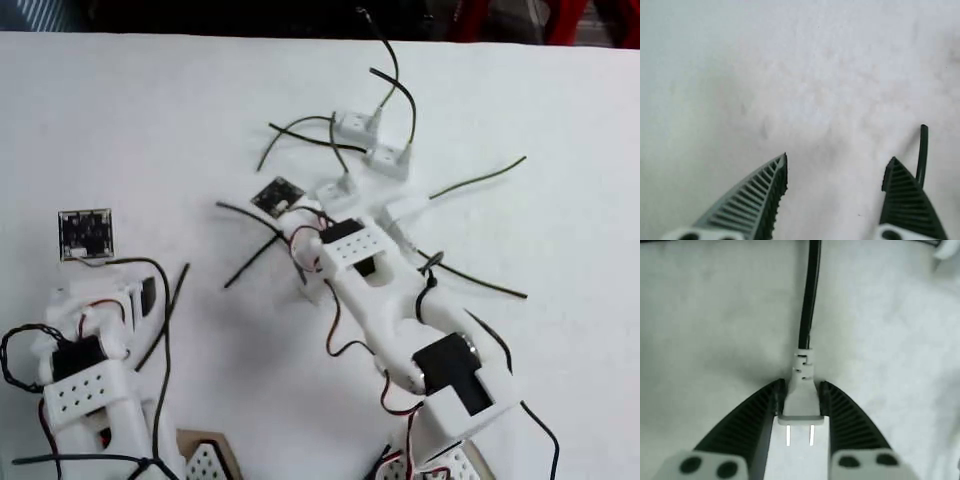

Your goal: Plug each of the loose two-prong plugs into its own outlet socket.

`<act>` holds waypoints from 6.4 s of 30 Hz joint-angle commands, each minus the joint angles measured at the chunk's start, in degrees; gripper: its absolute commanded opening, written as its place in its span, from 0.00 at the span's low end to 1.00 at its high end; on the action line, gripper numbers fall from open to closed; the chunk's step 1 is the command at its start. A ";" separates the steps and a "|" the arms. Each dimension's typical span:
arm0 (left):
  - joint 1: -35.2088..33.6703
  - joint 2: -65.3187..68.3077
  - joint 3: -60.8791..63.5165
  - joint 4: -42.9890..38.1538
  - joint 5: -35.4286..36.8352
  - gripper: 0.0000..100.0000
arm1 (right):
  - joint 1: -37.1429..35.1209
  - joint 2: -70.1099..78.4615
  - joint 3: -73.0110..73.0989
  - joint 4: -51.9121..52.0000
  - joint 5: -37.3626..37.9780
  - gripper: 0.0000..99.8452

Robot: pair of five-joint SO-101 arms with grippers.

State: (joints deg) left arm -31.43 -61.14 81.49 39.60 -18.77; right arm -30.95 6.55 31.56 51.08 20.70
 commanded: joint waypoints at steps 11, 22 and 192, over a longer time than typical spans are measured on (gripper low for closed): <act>0.57 -1.10 -0.18 -1.14 -0.44 0.30 | -0.48 -2.77 -1.85 2.07 -1.41 0.13; 0.57 -1.10 -0.18 -1.14 -0.44 0.30 | -4.70 -2.77 -8.70 11.38 -3.78 0.13; 14.73 0.31 -40.53 46.77 -17.32 0.35 | -2.24 -84.70 50.90 -30.37 -23.21 0.02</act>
State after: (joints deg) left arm -12.79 -61.14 43.52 83.65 -31.87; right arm -34.64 -78.29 83.34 22.51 -2.51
